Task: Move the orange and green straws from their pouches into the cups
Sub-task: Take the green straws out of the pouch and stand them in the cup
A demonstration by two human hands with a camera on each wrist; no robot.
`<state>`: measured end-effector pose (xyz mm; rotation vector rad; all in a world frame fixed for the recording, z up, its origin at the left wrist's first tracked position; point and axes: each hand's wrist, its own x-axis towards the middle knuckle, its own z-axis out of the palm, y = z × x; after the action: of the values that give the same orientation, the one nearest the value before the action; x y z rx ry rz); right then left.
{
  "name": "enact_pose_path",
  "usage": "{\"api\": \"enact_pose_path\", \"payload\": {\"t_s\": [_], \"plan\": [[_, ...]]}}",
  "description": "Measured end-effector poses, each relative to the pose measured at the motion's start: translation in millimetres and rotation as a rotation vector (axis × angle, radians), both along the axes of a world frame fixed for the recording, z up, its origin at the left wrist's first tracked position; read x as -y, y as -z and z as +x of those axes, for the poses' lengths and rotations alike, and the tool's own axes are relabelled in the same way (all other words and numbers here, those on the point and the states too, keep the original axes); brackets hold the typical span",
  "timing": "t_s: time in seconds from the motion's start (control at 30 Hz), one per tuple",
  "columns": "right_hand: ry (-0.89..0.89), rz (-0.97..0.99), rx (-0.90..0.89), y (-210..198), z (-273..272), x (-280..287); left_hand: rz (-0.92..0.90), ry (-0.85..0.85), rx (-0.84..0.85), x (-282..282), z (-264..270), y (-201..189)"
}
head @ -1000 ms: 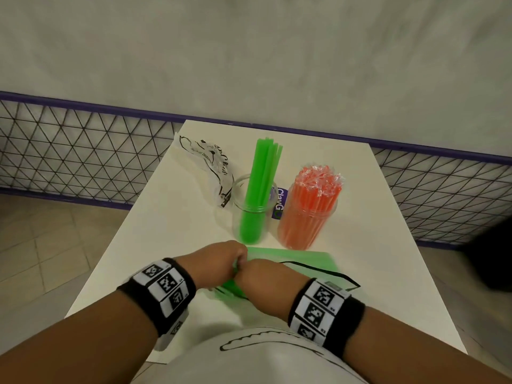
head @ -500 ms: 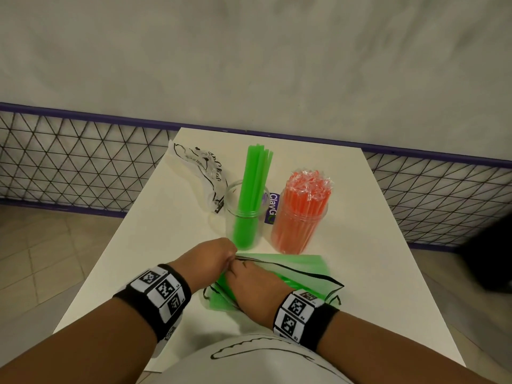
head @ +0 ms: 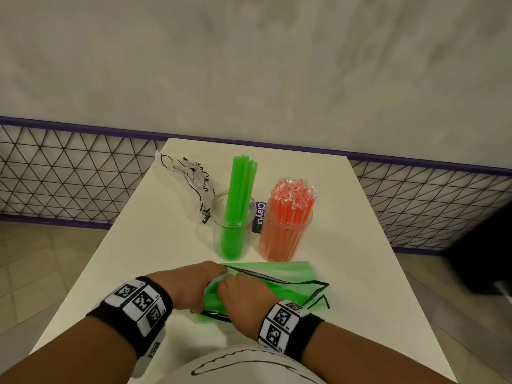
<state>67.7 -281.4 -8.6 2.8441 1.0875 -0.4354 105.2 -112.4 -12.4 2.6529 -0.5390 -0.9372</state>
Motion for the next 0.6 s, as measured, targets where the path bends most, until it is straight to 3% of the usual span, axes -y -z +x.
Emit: {"api": "enact_pose_path", "payload": {"t_s": [0.13, 0.3, 0.4, 0.53, 0.6], "plan": [[0.079, 0.078, -0.062, 3, 3, 7, -0.060, -0.016, 0.004, -7, 3, 13], [0.127, 0.186, -0.026, -5, 7, 18, -0.081, -0.051, -0.012, -3, -3, 7], [0.127, 0.324, -0.102, -11, 18, 21, -0.165, -0.072, -0.019, -2, -2, 1], [0.175, 0.372, -0.250, -42, 38, 26, -0.316, -0.208, -0.098, -10, 5, -16], [0.234, 0.489, -0.321, -67, 45, 31, -0.452, -0.291, -0.158, -17, 11, -26]]}}
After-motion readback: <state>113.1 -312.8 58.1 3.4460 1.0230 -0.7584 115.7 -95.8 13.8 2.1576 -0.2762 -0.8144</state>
